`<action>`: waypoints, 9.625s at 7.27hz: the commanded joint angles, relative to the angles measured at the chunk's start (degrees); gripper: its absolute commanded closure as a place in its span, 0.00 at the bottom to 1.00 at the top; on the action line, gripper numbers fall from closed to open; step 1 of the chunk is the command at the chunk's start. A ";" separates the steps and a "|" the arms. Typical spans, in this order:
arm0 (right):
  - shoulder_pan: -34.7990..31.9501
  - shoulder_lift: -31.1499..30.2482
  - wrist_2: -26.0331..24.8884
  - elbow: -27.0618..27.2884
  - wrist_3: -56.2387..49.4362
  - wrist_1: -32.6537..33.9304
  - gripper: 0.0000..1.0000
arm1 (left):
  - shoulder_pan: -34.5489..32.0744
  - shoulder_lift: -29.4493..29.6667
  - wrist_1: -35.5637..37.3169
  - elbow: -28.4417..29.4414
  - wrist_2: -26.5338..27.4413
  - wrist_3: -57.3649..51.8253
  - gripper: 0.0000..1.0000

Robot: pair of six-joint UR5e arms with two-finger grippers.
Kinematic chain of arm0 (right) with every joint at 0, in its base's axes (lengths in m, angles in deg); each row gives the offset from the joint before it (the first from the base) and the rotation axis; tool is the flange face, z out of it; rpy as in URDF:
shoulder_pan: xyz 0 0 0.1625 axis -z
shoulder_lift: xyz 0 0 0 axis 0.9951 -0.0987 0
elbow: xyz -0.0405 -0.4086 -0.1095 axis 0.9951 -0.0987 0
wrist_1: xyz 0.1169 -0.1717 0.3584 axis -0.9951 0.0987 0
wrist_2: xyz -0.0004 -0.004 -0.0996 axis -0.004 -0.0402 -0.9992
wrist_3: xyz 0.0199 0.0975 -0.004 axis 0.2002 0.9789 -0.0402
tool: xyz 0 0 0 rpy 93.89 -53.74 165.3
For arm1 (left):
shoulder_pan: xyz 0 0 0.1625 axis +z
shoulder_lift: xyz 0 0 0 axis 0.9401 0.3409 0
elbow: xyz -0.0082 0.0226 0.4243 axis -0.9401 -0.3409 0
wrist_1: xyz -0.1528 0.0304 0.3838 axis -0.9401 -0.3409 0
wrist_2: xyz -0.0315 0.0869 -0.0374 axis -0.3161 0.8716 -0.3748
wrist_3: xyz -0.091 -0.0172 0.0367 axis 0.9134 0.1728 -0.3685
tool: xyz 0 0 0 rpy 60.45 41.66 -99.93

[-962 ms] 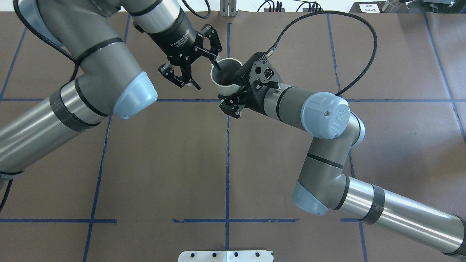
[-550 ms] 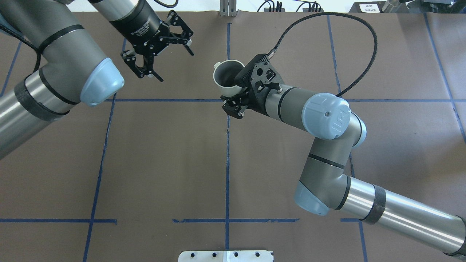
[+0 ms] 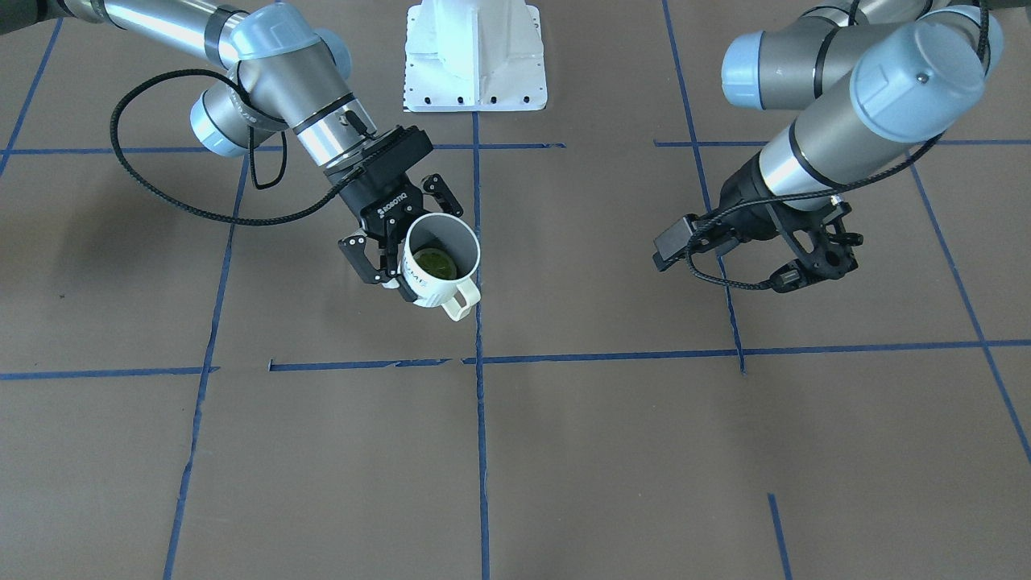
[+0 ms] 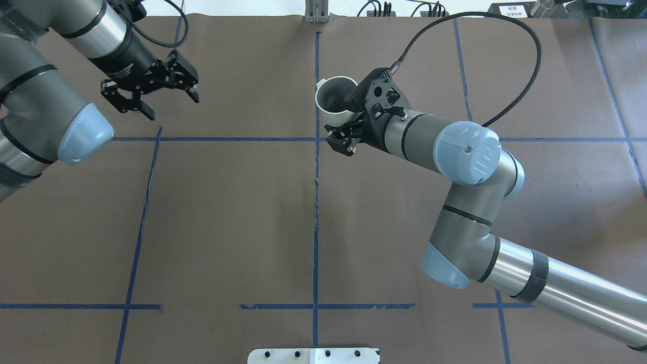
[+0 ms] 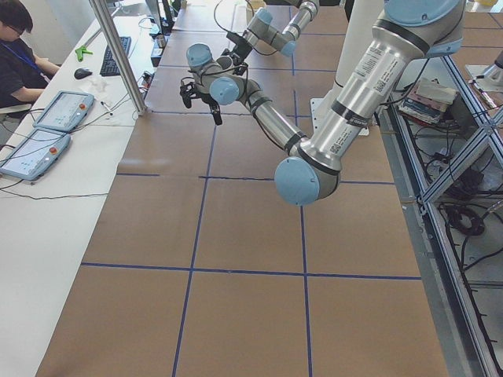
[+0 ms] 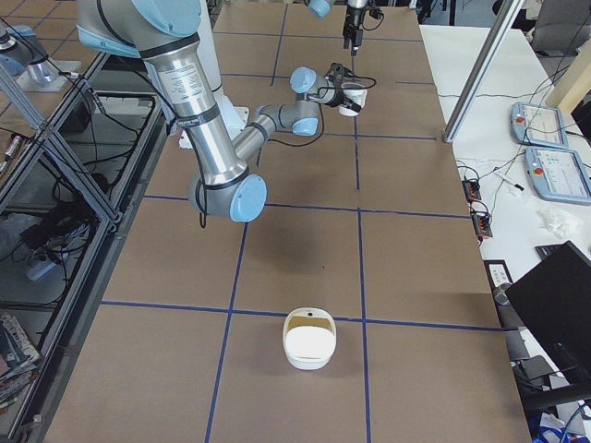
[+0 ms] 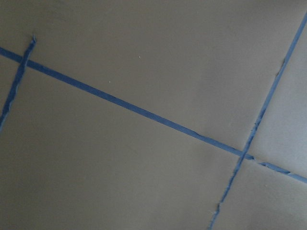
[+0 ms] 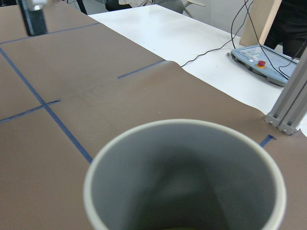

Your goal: Left arm hands cup to right arm to dump lemon

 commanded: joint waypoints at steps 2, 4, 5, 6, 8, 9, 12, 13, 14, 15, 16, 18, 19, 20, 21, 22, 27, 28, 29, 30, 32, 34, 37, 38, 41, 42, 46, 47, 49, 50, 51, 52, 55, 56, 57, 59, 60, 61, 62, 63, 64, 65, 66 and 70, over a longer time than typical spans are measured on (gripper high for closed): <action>-5.70 -8.25 -0.09 0.33 2.95 -0.52 0.96 | -7.05 -11.27 0.19 -1.51 1.63 -27.48 0.00; -8.17 -14.65 0.27 4.43 10.80 -0.69 0.89 | -10.66 -15.96 0.37 -1.86 2.52 -36.15 0.00; -10.18 -20.35 0.70 9.07 15.47 -0.69 0.88 | -10.85 -16.14 1.24 -2.04 2.52 -36.18 0.00; -11.59 -26.76 1.14 13.99 15.69 -0.78 0.88 | -10.85 -16.23 1.42 -2.04 2.52 -36.09 0.00; -13.62 -39.41 1.76 16.33 18.39 -13.26 0.89 | -10.59 -16.32 2.39 -2.22 2.61 -35.56 0.00; -14.84 -47.31 1.85 16.06 19.72 -21.88 0.90 | -10.50 -16.06 2.48 -2.13 2.52 -34.69 0.00; -17.40 -53.98 2.20 0.51 33.99 -50.75 0.94 | -10.32 -15.62 2.48 -2.30 2.52 -32.66 0.00; -19.67 -53.11 2.37 -7.50 36.67 -60.97 0.96 | -10.23 -15.53 2.48 -2.22 2.61 -32.66 0.00; -20.65 -53.01 2.64 -10.80 44.71 -66.64 0.96 | -10.15 -15.53 2.48 -2.22 2.61 -32.66 0.00; -21.18 -53.10 2.64 -12.92 54.01 -72.01 0.96 | -10.06 -15.44 2.48 -2.30 2.61 -32.57 0.00; -22.14 -52.75 2.55 -15.47 60.37 -75.54 0.96 | -10.06 -15.44 2.39 -2.30 2.61 -32.57 0.00; -24.95 -51.35 2.64 -19.25 76.36 -81.34 0.95 | -10.06 -15.36 2.39 -2.57 2.61 -32.31 0.00; -25.31 -50.56 2.55 -21.19 82.00 -83.90 0.95 | -9.97 -15.01 2.39 -2.57 2.61 -32.31 0.00; -26.97 -48.90 2.55 -23.30 89.10 -85.75 0.95 | -9.97 -14.92 2.39 -2.57 2.61 -32.31 0.00; -27.94 -47.75 2.46 -25.14 94.30 -88.21 0.95 | -10.06 -14.83 2.39 -2.57 2.61 -32.31 0.00; -29.00 -46.26 2.46 -26.55 99.93 -89.36 0.94 | -9.97 -14.83 2.39 -2.57 2.61 -32.31 0.00; -31.38 -44.14 -2.34 -29.89 123.75 -99.01 0.92 | -10.06 -14.83 2.39 -2.57 2.61 -32.31 0.00; -31.38 -43.35 -3.59 -31.21 127.19 -100.70 0.92 | -10.06 -14.83 2.39 -2.57 2.61 -32.31 0.00; -31.38 -43.34 -5.17 -31.23 130.80 -100.71 0.92 | -10.06 -14.83 2.39 -2.57 2.61 -32.31 0.00; -31.38 -43.34 -6.32 -31.23 133.53 -100.71 0.92 | -9.97 -14.83 2.39 -2.57 2.61 -32.31 0.00; -31.38 -43.34 -7.37 -31.58 137.48 -101.24 0.91 | -10.06 -14.48 2.48 -2.74 2.61 -32.31 0.00; -31.38 -43.43 -10.71 -32.10 141.90 -105.54 0.84 | -10.06 -14.65 2.57 -3.71 2.52 -32.22 0.00; -31.29 -43.43 -10.81 -32.11 142.08 -105.55 0.83 | -9.97 -14.56 4.06 -4.41 2.61 -32.22 0.00; -31.29 -43.35 -10.81 -32.11 142.08 -105.55 0.82 | -9.97 -14.56 4.06 -4.41 2.61 -32.22 0.00; -31.29 -43.43 -10.72 -32.11 141.21 -105.11 0.81 | -9.97 -14.56 4.06 -4.41 2.61 -32.22 0.00; -31.29 -43.43 -10.37 -31.93 141.12 -103.98 0.81 | -9.97 -14.56 4.06 -4.33 2.52 -32.22 0.00; -33.91 -44.83 0.41 -26.94 132.77 -95.64 0.81 | -9.62 -14.56 4.06 -4.24 2.61 -32.22 0.00; -38.98 -44.84 5.84 -23.35 132.50 -91.01 0.81 | -9.62 -14.56 4.06 -4.24 2.61 -32.22 0.00; -47.71 -44.75 18.41 -12.74 125.60 -76.87 0.80 | -9.62 -14.56 4.06 -4.15 2.52 -32.22 0.00; -47.64 -44.84 18.63 -11.38 121.47 -74.81 0.80 | -9.53 -14.56 4.06 -4.15 2.52 -32.31 0.00; -47.64 -44.49 18.90 -11.10 115.25 -73.13 0.80 | -9.62 -14.56 4.06 -4.15 2.52 -32.31 0.00; -47.64 -44.40 20.12 -9.45 109.44 -69.81 0.80 | -9.53 -14.65 4.06 -4.06 2.52 -32.31 0.00; -46.68 -44.23 24.17 0.31 91.17 -53.65 0.81 | -9.53 -14.65 4.06 -3.97 2.52 -32.31 0.00; -43.98 -43.53 24.08 1.37 84.41 -50.47 0.84 | -9.53 -14.56 4.06 -3.97 2.52 -32.31 0.00; -41.77 -42.04 23.91 1.47 75.64 -48.01 0.87 | -9.53 -14.74 4.06 -4.15 2.61 -32.31 0.00; -34.31 -39.23 23.38 1.38 57.36 -42.05 0.91 | -9.53 -14.74 3.97 -4.24 2.61 -32.31 0.00; -32.02 -38.17 23.12 1.38 48.74 -38.26 0.91 | -9.53 -14.74 3.97 -4.24 2.70 -32.40 0.00; -30.43 -35.46 22.77 1.21 41.95 -34.66 0.94 | -9.44 -14.65 3.97 -4.24 2.70 -32.40 0.00; -26.59 -33.43 18.94 1.20 36.23 -31.40 0.95 | -9.35 -14.56 3.80 -4.50 3.13 -32.40 0.00; -21.41 -31.32 10.72 1.47 33.48 -27.63 0.95 | -7.87 -14.48 3.80 -4.94 4.88 -32.31 0.00; -16.05 -28.61 4.37 1.56 32.49 -22.02 0.96 | -5.77 -14.39 3.89 -6.25 6.55 -32.31 0.00; -10.87 -25.27 -1.87 1.47 28.91 -17.35 0.95 | -4.36 -13.95 3.97 -6.87 7.09 -32.22 0.00; -7.51 -20.54 -7.15 1.47 25.05 -10.61 0.91 | -3.39 -12.47 4.06 -6.87 7.01 -29.61 0.00; 5.42 -5.32 -22.28 0.59 14.59 9.80 0.83 | 2.85 -1.49 4.15 -3.54 7.36 -11.62 0.00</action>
